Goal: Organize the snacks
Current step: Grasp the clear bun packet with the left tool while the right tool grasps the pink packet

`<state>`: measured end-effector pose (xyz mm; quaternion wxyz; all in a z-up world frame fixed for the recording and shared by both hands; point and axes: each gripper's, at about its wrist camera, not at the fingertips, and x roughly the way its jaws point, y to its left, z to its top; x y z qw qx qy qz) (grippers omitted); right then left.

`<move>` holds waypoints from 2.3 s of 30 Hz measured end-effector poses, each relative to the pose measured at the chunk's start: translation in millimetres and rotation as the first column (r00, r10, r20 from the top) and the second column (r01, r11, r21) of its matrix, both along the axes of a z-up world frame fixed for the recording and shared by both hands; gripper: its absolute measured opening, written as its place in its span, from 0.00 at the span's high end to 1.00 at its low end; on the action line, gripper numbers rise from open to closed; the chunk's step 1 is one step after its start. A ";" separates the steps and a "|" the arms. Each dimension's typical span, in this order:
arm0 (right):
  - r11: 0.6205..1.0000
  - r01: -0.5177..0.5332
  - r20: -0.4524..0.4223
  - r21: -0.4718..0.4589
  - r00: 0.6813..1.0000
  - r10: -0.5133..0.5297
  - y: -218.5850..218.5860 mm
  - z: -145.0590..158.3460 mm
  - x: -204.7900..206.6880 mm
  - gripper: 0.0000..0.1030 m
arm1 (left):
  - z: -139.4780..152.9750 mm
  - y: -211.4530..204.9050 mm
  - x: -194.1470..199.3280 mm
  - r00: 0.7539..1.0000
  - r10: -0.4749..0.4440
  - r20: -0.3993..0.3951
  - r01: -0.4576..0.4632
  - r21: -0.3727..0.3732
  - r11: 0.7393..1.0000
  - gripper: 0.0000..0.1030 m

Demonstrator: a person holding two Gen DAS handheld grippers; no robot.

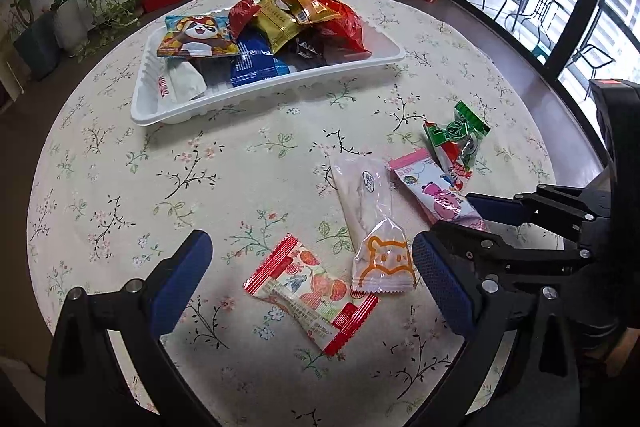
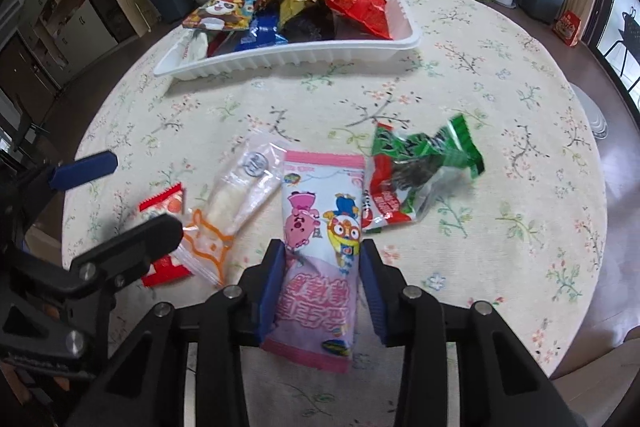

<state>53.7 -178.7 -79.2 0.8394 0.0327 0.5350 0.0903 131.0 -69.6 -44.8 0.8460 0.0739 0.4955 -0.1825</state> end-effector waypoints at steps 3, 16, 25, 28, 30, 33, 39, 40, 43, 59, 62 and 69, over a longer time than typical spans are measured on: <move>1.000 0.004 -0.005 -0.009 1.000 -0.004 -8.1 0.1 -3.5 0.61 | -5.0 -12.0 8.2 1.000 -0.025 -0.017 0.026 0.021 0.999 0.08; 0.999 -0.031 -0.006 0.010 1.000 0.031 -12.4 0.4 -10.5 0.61 | -31.9 -43.1 30.8 0.986 -0.104 -0.132 0.114 0.069 0.991 0.34; 0.998 -0.055 -0.016 -0.006 0.998 0.055 -9.5 -0.2 -13.4 0.61 | -42.6 -51.9 39.1 0.984 -0.114 -0.138 0.127 0.088 0.988 0.34; 0.998 -0.058 -0.020 -0.014 0.998 0.058 -8.8 -0.2 -14.0 0.61 | -43.0 -51.5 38.5 0.984 -0.120 -0.131 0.132 0.087 0.987 0.34; 0.998 -0.059 -0.023 -0.020 0.998 0.058 -8.3 -0.1 -13.9 0.61 | -41.1 -49.2 36.6 0.984 -0.122 -0.132 0.134 0.086 0.987 0.37; 0.998 -0.060 -0.026 -0.027 0.998 0.059 -7.3 -0.2 -14.9 0.60 | -39.6 -47.6 34.4 0.983 -0.127 -0.134 0.139 0.084 0.987 0.39; 0.997 -0.071 -0.027 -0.037 0.997 0.070 -6.9 -0.7 -17.0 0.59 | -38.6 -47.7 32.8 0.982 -0.133 -0.131 0.145 0.085 0.986 0.43; 0.996 -0.074 -0.028 -0.041 0.997 0.073 -6.2 -0.6 -16.9 0.59 | -38.6 -47.9 33.4 0.983 -0.134 -0.129 0.145 0.084 0.986 0.45; 0.995 -0.086 -0.026 -0.058 0.996 0.085 -3.8 -1.0 -17.6 0.59 | -36.4 -48.2 34.0 0.982 -0.141 -0.127 0.153 0.092 0.984 0.64; 0.997 -0.079 -0.009 -0.022 0.997 0.079 -9.8 3.7 -20.9 0.73 | -29.4 -47.9 29.0 0.976 -0.178 -0.124 0.190 0.096 0.977 0.74; 0.997 -0.076 -0.005 -0.011 0.997 0.075 -10.9 4.7 -22.0 0.74 | -27.2 -44.8 26.8 0.977 -0.179 -0.119 0.190 0.085 0.978 0.74; 0.996 -0.071 0.002 0.048 0.997 0.071 -14.9 10.5 -25.8 0.75 | -14.6 -30.7 21.1 0.982 -0.166 -0.090 0.168 0.018 0.986 0.74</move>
